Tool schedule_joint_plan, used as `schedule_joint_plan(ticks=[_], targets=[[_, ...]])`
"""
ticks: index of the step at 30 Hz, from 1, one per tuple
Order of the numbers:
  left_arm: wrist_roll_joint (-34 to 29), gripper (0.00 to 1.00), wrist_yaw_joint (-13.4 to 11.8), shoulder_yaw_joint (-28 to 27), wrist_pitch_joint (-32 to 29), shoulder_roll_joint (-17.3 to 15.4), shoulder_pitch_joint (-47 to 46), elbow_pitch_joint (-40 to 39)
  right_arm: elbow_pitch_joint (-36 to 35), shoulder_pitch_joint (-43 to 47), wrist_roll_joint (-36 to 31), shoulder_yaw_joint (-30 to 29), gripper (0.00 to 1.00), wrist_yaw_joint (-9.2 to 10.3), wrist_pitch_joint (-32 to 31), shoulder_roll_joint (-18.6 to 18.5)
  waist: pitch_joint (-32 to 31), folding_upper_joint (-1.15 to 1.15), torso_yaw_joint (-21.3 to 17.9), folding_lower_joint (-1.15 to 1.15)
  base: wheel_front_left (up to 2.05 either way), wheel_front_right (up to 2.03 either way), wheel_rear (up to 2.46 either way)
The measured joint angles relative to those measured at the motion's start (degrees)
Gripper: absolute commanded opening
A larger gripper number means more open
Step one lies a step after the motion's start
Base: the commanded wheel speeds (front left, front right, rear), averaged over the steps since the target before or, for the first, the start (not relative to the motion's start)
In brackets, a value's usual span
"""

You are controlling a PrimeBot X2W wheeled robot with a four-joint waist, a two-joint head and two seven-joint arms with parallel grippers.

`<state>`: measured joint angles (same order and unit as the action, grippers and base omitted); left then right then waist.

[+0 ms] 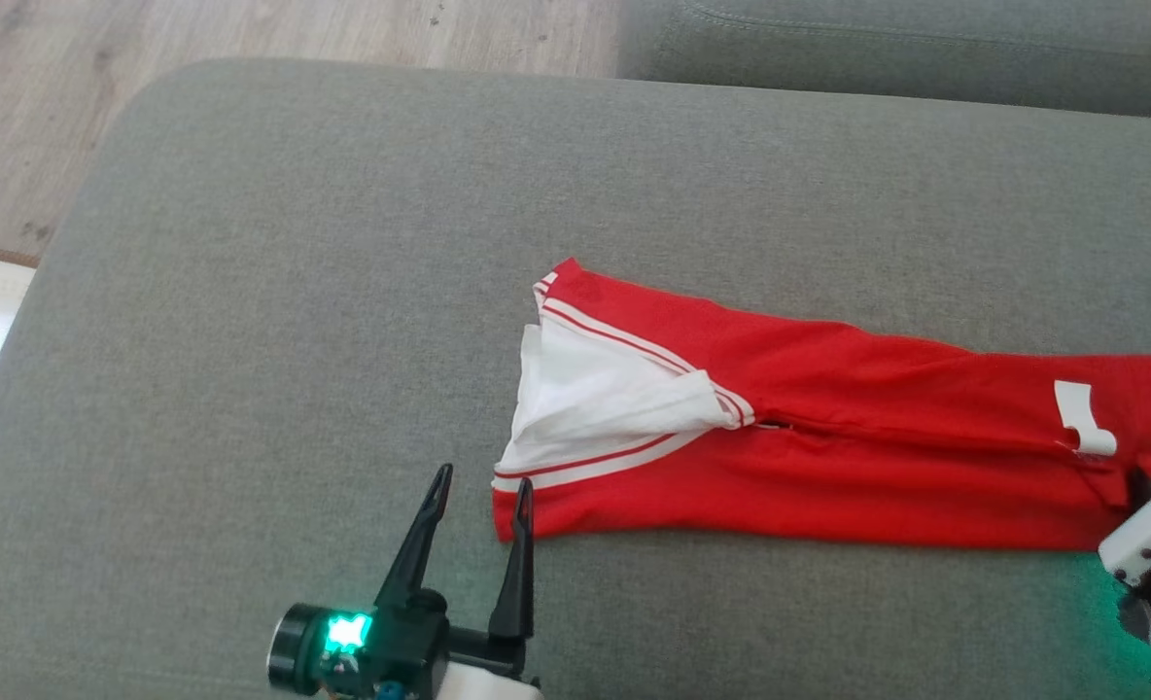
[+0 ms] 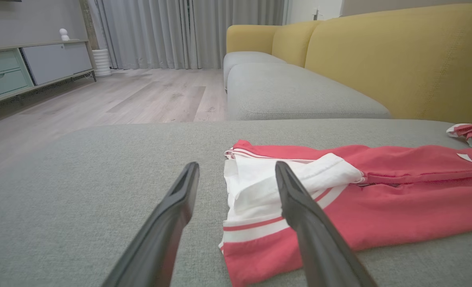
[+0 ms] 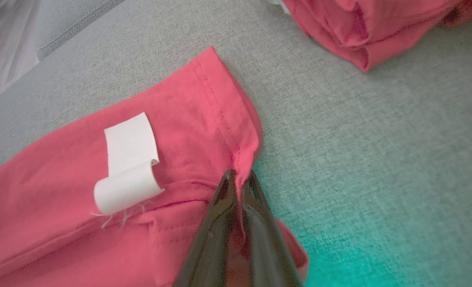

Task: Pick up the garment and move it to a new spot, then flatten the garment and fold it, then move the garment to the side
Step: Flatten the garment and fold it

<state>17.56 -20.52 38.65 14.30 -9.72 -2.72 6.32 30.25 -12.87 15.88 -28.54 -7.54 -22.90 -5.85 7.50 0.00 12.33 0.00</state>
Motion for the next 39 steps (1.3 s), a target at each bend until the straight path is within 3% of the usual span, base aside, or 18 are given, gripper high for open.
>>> schedule_joint_plan(ticks=[8, 15, 19, 29, 34, 39], targets=[[-1.7, 1.00, 1.9, -2.6, 0.0, 0.6, 0.3, 0.7, -4.6, 3.0, 2.4, 0.6, 0.00, 0.00, 0.2, -0.3, -0.4, 0.00, -1.6, 0.00, 0.00, 0.00, 0.00], [-3.3, 1.00, 2.9, -4.6, 0.0, 1.1, 0.8, 0.6, -7.5, 2.9, 3.7, -1.9, 0.00, 0.00, -0.1, -4.5, -1.2, 0.00, -4.0, -0.01, 0.00, 0.00, 0.00], [-3.5, 1.00, 3.4, -5.4, 0.1, 1.3, 0.8, 0.6, -10.4, 2.7, 6.0, -1.0, 0.00, 0.00, -1.2, -4.3, -1.6, 0.00, -4.8, 0.00, 0.00, 0.00, 0.00], [-4.6, 1.00, 5.2, -5.8, 0.1, 1.7, 0.9, 1.8, -24.9, 1.3, 16.1, 16.1, 0.00, 0.01, -5.0, 1.7, -2.9, 0.00, -3.1, -0.01, 0.00, 0.00, 0.00], [-4.6, 1.00, 5.7, -6.1, 0.1, 2.3, 1.1, 2.3, -25.4, 1.3, 19.0, 25.6, 0.00, 0.00, -5.1, 2.6, -3.7, 0.00, -0.5, -0.01, 0.00, 0.00, 0.00], [-4.6, 1.00, 6.4, -6.1, 0.1, 2.9, 2.4, 2.7, -21.4, 1.3, 24.4, 34.3, 0.00, 0.01, -1.6, 2.8, -4.2, 0.00, 2.7, -0.01, 0.00, 0.00, 0.00]])
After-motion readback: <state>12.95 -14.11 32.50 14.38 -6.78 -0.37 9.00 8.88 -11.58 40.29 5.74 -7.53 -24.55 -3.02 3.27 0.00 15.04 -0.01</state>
